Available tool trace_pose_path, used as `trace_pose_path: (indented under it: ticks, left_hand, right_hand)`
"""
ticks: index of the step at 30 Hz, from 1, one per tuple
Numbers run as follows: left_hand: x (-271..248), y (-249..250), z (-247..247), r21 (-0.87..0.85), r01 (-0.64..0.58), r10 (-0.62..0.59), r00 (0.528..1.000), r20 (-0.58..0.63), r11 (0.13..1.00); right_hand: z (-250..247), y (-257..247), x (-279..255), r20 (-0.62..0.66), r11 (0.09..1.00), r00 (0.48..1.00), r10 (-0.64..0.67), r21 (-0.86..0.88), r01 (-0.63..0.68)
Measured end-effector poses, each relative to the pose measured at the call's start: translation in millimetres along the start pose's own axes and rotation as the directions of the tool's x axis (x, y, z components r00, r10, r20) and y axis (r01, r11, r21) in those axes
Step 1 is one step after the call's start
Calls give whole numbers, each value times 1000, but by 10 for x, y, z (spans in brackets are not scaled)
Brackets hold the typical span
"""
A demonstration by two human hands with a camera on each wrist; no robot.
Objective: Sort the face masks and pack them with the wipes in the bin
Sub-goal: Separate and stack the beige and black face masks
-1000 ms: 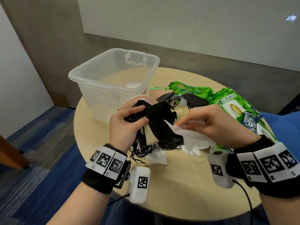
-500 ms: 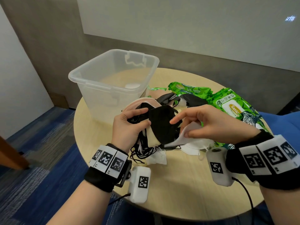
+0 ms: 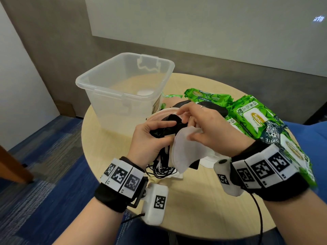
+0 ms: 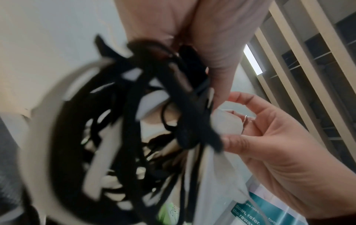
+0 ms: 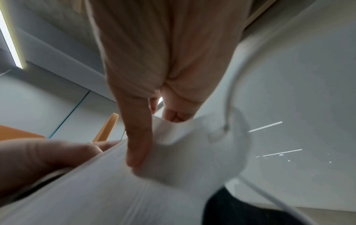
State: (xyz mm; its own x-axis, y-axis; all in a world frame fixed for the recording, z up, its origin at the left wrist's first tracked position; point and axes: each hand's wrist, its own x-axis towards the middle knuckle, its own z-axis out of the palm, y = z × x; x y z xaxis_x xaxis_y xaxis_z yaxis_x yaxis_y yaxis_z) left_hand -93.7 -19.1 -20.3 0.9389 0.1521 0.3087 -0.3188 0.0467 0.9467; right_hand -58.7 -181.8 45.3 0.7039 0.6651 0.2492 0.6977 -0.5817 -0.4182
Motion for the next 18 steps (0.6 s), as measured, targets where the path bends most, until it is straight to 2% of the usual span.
trace_pose_path:
  ticks: [2, 6, 10, 12, 18]
  left_hand:
    - [-3, 8, -10, -3, 9, -9, 1000, 2, 1000]
    - [3, 10, -21, 39, -6, 6, 1000, 5, 999]
    - [-13, 22, 32, 26, -47, 45, 996, 72, 999]
    - [-21, 16, 49, 2, -43, 42, 996, 83, 999]
    - [-28, -19, 3, -18, -19, 20, 998, 66, 1000]
  right_hand:
    - [-5, 18, -8, 14, 999, 1000, 26, 34, -27]
    - [-99, -2, -21, 134, 997, 988, 72, 11, -75]
    - [-105, -58, 16, 157, 996, 987, 47, -77, -35]
    - [-66, -54, 24, 125, 995, 992, 18, -95, -6]
    - [40, 100, -48, -84, 993, 996, -31, -112, 22]
